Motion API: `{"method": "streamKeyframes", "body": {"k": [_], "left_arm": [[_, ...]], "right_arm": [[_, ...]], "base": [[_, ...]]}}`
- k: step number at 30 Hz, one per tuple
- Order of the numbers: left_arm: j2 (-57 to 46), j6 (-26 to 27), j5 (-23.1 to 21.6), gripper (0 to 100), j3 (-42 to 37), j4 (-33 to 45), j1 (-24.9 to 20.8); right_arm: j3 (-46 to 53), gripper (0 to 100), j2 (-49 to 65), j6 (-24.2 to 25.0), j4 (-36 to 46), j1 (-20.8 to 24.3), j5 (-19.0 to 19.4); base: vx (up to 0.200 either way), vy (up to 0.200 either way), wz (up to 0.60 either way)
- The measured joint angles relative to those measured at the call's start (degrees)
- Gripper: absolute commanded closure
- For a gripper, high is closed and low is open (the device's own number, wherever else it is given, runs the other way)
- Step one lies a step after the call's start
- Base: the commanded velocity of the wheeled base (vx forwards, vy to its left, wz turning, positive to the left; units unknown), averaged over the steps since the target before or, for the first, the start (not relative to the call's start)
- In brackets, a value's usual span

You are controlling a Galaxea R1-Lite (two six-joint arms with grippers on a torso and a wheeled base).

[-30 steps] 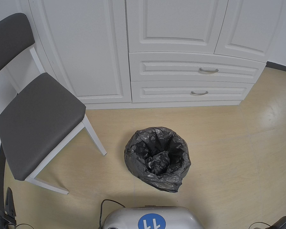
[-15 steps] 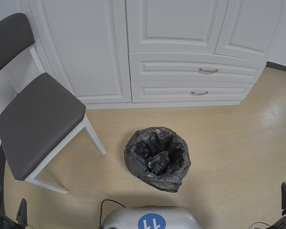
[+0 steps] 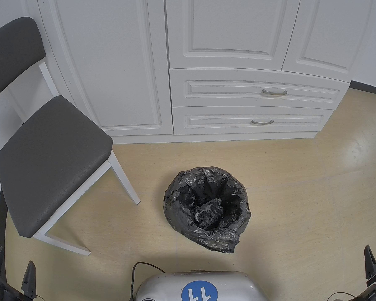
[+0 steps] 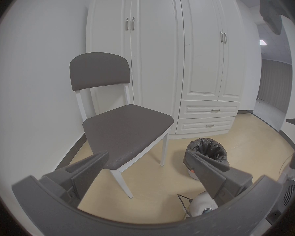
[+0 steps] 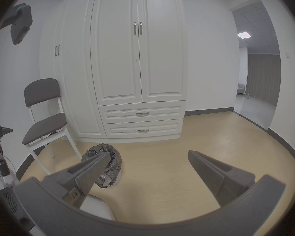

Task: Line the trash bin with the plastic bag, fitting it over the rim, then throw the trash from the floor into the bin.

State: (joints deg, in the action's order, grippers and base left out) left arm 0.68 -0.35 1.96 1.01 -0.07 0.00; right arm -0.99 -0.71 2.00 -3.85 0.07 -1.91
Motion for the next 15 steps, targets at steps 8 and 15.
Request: {"method": "streamKeyframes", "body": {"k": [8, 15], "left_arm": [[0.0, 0.0, 0.0, 0, 0.0, 0.0, 0.0], [0.1, 0.0, 0.0, 0, 0.0, 0.0, 0.0]], "right_arm": [[0.0, 0, 0.0, -1.3, 1.4, 0.0, 5.5], [0.0, 0, 0.0, -0.8, 2.0, -0.1, 4.4]], "base": [[0.0, 0.0, 0.0], [0.0, 0.0, 0.0]]}}
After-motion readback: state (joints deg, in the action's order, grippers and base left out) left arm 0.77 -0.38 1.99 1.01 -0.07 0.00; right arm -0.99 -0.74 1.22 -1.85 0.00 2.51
